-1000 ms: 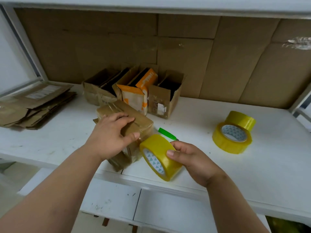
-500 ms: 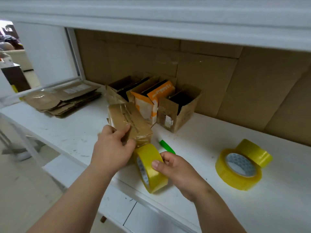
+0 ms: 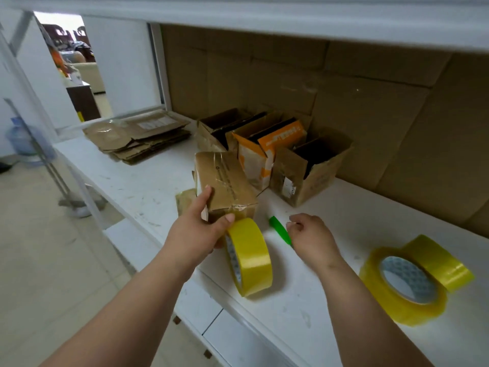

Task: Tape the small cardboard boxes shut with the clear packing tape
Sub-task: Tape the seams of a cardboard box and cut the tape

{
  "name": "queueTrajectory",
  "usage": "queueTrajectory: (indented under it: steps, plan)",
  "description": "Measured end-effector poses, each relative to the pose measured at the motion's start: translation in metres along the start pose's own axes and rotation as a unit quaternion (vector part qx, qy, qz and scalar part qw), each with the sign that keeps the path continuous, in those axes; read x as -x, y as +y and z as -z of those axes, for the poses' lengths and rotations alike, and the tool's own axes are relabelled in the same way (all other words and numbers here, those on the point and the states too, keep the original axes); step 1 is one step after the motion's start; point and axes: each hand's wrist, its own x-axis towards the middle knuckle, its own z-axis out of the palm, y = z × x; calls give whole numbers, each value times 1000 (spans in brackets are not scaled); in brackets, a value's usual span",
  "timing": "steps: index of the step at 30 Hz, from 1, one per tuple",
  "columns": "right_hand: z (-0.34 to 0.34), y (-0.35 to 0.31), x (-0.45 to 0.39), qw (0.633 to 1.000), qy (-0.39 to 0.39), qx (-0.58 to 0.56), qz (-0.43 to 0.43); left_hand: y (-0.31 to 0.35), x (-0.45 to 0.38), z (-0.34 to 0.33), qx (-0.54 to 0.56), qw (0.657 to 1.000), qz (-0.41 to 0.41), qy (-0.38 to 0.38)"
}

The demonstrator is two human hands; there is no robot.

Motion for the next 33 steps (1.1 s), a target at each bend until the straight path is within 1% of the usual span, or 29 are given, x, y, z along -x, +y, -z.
queueTrajectory:
  steps: [2, 4, 5, 6, 8, 10, 11, 12, 13, 14, 15, 16, 18, 19, 22, 24, 25, 26, 30, 33]
  plan:
    - [-9, 1, -14, 994, -27, 100, -13, -3, 3, -2, 46, 999, 0, 4]
    - [-18, -2, -21, 978, -54, 201, -15, -4, 4, -3, 74, 997, 1, 3]
    - [-22, -3, -24, 971, -59, 233, -9, -5, 5, -3, 77, 997, 1, -1]
    - [-24, -5, -25, 968, -59, 244, -4, -5, 5, -2, 74, 997, 1, -6]
    - [-26, -6, -29, 972, -56, 229, 1, -7, 6, 0, 75, 997, 5, -15]
    - [-22, -6, -30, 975, -66, 212, 2, -8, 7, -2, 101, 995, 11, -8]
    - [-18, -6, -30, 980, -69, 185, -1, -10, 7, -4, 120, 993, 15, 3]
    - [-14, -5, -30, 990, -65, 128, -10, -11, 7, -6, 137, 990, 18, 20]
    - [-9, -4, -29, 997, -56, 44, -20, -12, 7, -9, 146, 988, 22, 38]
    - [-4, -5, -26, 997, -48, -59, -33, -13, 7, -11, 148, 987, 25, 49]
    - [1, -8, -23, 984, -46, -169, -42, -14, 6, -13, 149, 987, 29, 49]
    - [7, -10, -19, 959, -52, -273, -45, -15, 6, -14, 152, 987, 34, 43]
    - [17, -17, -10, 894, -74, -441, -28, -15, 5, -15, 160, 986, 41, 28]
    - [22, -20, -6, 865, -84, -494, -15, -15, 5, -15, 164, 985, 43, 23]
    - [31, -28, 4, 814, -111, -570, 15, -10, 6, -14, 182, 982, 53, 9]
    - [34, -34, 9, 782, -129, -610, 20, -6, 8, -14, 201, 977, 72, -9]
    - [35, -37, 12, 773, -132, -620, 20, -5, 10, -13, 210, 974, 81, -22]
    - [36, -40, 14, 774, -128, -620, 21, -3, 11, -13, 218, 971, 88, -34]
    - [35, -47, 18, 804, -89, -587, 44, 0, 10, -9, 237, 964, 105, -59]
    - [33, -55, 20, 820, -85, -563, 64, 0, 9, -5, 245, 960, 111, -75]
